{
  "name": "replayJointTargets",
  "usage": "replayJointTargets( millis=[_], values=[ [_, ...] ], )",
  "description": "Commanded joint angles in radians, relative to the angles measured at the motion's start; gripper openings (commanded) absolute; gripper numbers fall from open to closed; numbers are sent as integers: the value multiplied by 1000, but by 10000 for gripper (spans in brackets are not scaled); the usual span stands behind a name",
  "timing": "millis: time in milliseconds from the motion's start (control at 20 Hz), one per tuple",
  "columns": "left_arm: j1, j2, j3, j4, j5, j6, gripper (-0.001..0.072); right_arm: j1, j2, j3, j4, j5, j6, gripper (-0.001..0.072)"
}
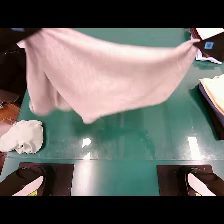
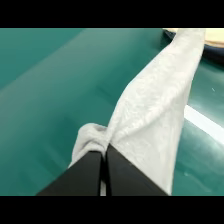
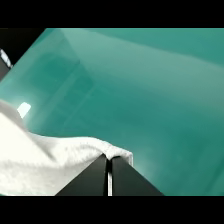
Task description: Fold the shirts.
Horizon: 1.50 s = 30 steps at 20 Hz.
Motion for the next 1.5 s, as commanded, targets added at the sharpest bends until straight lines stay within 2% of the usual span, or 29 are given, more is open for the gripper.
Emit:
replayJointTargets(
  millis=[0,200,350,500,600,800,1000,1050,1100,1150,1300,1350,1450],
  values=[
    [-75,-38,-138,-4,-18,-5,24,0,-25,16,-42,185,115,12],
    [-96,-230,-405,-1,48,58,24,0,-176,14,-170,275,130,12],
    [-60,-428,-470,3,200,44,25,-5,-291,-83,-211,179,99,12],
    [10,-564,-469,-5,303,-17,30,-6,-382,-203,-217,43,76,12],
    [60,-583,-470,-11,306,-28,36,-6,-419,-251,-216,-39,75,12],
    [118,-578,-458,-8,243,-23,36,-6,-460,-239,-215,-74,75,12],
    [117,-578,-458,-67,316,-31,38,-6,-461,-193,-215,-71,76,12],
    [117,-578,-458,-74,339,-31,95,-6,-461,-183,-214,-70,76,12],
    [117,-578,-458,-93,365,-39,598,-5,-461,-174,-207,-71,76,12],
    [117,-579,-458,-123,379,-66,715,-5,-461,-170,-208,-72,76,12],
    [128,-577,-436,-78,326,-51,709,-5,-460,-166,-208,-60,76,12],
    [146,-571,-425,-40,266,-50,613,-6,-460,-166,-209,-48,76,12],
    [194,-546,-422,21,154,-49,608,-6,-460,-166,-211,-37,67,12]
  ],
)
